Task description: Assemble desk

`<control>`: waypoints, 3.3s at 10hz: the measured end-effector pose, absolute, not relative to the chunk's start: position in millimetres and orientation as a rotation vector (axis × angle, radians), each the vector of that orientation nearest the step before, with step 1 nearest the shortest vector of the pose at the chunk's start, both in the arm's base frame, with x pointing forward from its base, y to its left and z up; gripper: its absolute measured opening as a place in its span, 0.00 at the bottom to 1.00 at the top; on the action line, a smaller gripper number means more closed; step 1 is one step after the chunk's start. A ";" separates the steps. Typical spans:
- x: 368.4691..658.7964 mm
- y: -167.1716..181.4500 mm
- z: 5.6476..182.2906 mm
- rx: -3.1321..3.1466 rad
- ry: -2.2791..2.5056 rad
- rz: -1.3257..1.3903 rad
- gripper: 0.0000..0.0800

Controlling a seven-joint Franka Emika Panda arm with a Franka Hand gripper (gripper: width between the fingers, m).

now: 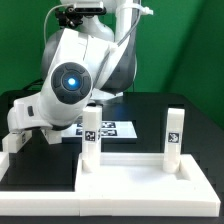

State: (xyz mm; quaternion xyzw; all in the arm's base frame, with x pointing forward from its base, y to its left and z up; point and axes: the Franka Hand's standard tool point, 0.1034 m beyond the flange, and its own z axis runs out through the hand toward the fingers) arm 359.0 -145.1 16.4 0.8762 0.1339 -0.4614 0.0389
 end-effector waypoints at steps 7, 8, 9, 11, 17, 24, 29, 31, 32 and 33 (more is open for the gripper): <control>390.4 -131.3 97.3 2.770 0.497 -1.330 0.36; 398.1 -128.8 106.9 2.790 0.499 -1.290 0.36; 404.3 -129.6 105.6 2.842 0.503 -1.180 0.36; 407.4 -130.5 103.4 2.908 0.516 -1.013 0.36; 495.3 -64.3 187.7 3.050 0.469 -0.473 0.36; 582.9 10.7 245.2 3.147 0.247 0.159 0.36; 600.5 5.8 246.0 3.079 0.236 0.545 0.36; 616.7 30.4 223.9 3.101 0.161 0.557 0.36; 639.6 40.6 215.5 3.100 0.135 0.569 0.36; 664.3 50.0 212.7 3.102 0.071 0.572 0.36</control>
Offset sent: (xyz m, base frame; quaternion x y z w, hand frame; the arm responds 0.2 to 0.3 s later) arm 0.0042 0.0062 0.0644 -0.0234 -0.0004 -0.0379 0.9990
